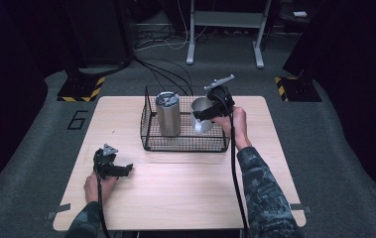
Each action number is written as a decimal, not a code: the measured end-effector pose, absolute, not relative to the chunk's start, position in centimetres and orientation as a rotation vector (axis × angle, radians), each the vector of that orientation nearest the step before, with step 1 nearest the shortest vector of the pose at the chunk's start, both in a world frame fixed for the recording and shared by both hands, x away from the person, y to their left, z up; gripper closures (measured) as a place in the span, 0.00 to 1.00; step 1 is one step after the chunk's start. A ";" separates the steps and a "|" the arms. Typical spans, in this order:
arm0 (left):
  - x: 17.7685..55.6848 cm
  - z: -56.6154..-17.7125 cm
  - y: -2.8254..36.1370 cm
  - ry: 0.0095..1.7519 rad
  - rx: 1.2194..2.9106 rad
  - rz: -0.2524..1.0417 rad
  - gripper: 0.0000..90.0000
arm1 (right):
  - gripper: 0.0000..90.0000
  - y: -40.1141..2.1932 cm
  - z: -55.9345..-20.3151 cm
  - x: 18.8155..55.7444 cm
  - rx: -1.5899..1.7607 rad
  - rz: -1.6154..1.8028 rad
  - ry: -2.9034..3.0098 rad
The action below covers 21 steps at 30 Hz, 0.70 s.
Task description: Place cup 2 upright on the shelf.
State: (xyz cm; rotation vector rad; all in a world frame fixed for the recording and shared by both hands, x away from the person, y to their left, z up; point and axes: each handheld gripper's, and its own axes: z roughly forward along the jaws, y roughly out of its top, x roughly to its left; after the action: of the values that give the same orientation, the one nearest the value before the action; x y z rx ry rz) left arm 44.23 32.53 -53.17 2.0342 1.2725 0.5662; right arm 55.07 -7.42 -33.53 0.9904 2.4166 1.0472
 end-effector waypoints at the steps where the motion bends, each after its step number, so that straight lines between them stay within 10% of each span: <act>1: 44.2 -53.2 32.5 1.272 2.035 0.565 0.00 | 0.06 -7.4 -33.7 55.3 0.996 1.047 2.418; 21: 44.2 -53.1 32.5 1.272 2.037 0.563 0.00 | 0.06 -6.9 -36.3 58.2 1.122 1.014 2.398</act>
State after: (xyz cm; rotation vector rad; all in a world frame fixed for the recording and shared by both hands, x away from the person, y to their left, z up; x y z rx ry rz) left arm 44.23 32.55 -53.15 2.0371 1.2716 0.5629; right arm 58.15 -6.86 -36.25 1.1216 2.3975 1.0142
